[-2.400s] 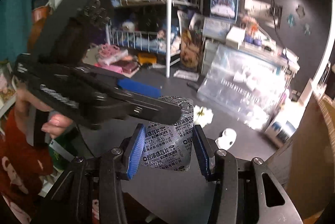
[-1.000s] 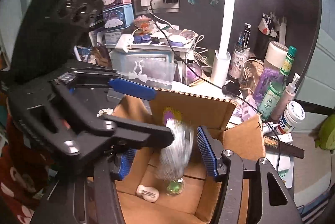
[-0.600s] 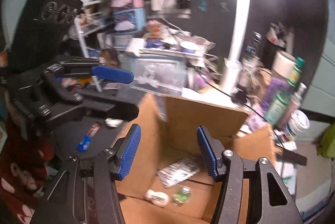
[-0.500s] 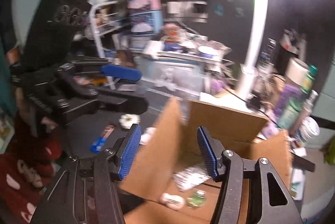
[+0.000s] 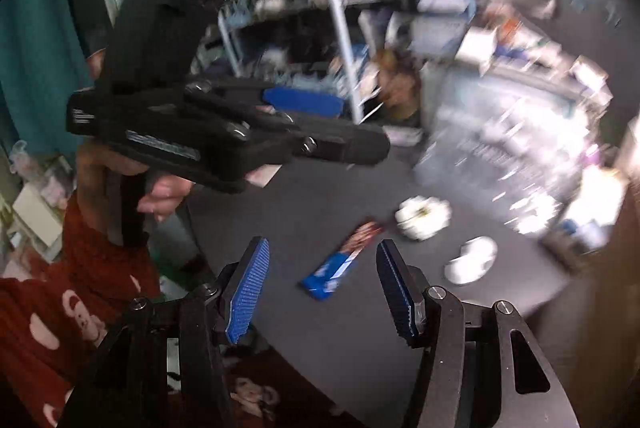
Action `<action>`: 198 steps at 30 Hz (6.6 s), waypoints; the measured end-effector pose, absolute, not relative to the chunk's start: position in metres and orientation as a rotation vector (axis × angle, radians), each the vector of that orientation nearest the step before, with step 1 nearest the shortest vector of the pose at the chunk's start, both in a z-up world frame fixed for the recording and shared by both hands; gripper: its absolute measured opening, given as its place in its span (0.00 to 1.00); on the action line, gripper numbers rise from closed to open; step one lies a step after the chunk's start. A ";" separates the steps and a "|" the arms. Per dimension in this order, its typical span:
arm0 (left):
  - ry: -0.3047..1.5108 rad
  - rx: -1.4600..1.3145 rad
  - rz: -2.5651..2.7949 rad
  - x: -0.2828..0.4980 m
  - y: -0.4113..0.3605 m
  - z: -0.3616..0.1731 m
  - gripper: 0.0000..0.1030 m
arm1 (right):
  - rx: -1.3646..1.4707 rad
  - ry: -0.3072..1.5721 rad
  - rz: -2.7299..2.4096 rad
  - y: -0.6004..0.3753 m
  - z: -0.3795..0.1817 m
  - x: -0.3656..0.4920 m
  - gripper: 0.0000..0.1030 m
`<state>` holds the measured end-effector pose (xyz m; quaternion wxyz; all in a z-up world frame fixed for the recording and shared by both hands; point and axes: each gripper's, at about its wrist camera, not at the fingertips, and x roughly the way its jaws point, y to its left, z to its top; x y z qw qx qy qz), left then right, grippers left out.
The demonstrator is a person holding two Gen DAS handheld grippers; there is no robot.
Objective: Organize objects
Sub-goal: 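Grasp the blue-and-brown chocolate bar with the right gripper, then carry the chocolate bar into the cardboard box and open the right gripper, then grasp the white tape roll with the right gripper, then carry the tape roll into the cardboard box and open the right gripper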
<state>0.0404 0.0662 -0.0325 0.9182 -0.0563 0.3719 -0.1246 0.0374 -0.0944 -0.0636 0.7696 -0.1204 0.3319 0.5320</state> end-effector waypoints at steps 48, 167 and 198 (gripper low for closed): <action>0.662 -0.248 -0.437 0.034 0.034 -0.004 0.44 | -0.390 0.594 1.044 -0.098 -0.021 0.026 0.14; 0.797 -0.239 -0.464 0.041 0.046 -0.064 0.81 | -0.391 0.668 0.837 -0.089 -0.104 0.052 0.34; 0.815 -0.051 -0.765 0.136 -0.136 0.039 0.43 | -0.359 0.530 0.714 -0.225 0.024 0.070 0.34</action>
